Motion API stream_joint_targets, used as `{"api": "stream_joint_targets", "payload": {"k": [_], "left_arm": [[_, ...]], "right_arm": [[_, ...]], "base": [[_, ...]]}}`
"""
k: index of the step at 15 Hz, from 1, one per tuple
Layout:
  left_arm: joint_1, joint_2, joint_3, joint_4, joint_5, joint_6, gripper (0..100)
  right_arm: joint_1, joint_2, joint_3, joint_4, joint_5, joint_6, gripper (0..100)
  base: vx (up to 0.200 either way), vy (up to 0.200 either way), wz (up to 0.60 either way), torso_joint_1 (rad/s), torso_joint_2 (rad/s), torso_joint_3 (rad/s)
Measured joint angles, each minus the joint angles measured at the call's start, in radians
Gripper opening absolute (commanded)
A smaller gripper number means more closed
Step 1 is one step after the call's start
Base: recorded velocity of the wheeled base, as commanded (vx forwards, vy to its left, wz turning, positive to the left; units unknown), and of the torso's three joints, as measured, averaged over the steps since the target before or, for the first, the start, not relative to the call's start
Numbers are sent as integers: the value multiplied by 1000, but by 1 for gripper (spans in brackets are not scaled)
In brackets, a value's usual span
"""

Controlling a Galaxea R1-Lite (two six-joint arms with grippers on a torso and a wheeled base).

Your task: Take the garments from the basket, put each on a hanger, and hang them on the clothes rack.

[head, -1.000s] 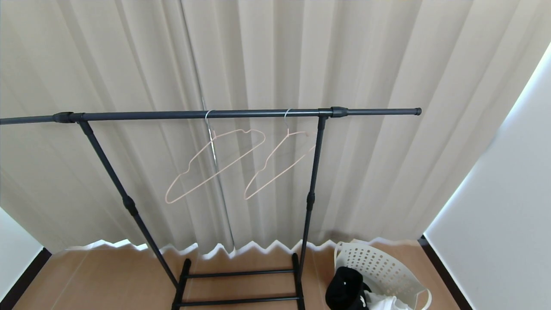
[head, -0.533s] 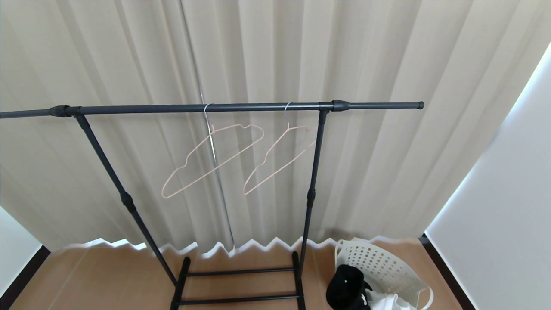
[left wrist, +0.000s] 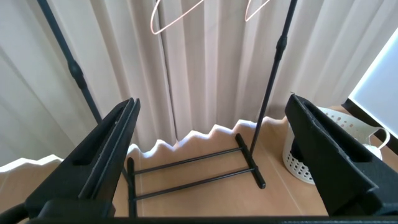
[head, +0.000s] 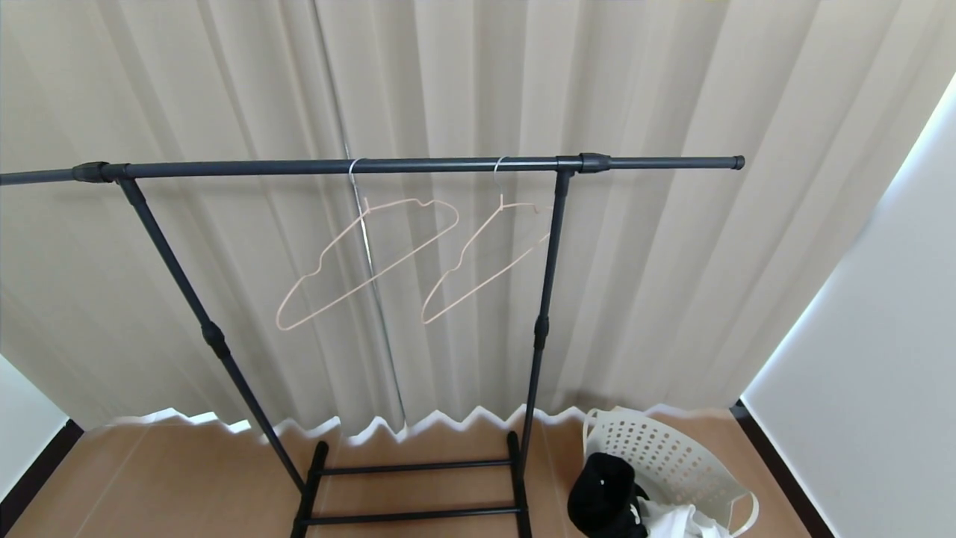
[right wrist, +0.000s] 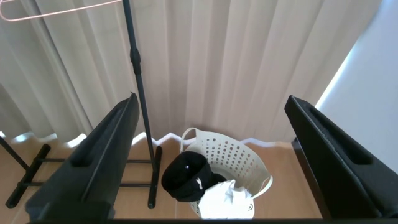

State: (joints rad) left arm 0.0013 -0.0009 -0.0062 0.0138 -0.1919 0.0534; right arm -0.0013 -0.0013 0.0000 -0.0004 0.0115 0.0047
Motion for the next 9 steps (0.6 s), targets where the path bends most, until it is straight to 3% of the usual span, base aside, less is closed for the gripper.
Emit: {"api": "stream_joint_targets", "payload": {"k": [9], "left_arm": [[-1,0,0,0,-2,-1,100]], "right_arm": [[0,0,0,0,0,0,100]], "base": [[0,0,0,-151,353,203]]}}
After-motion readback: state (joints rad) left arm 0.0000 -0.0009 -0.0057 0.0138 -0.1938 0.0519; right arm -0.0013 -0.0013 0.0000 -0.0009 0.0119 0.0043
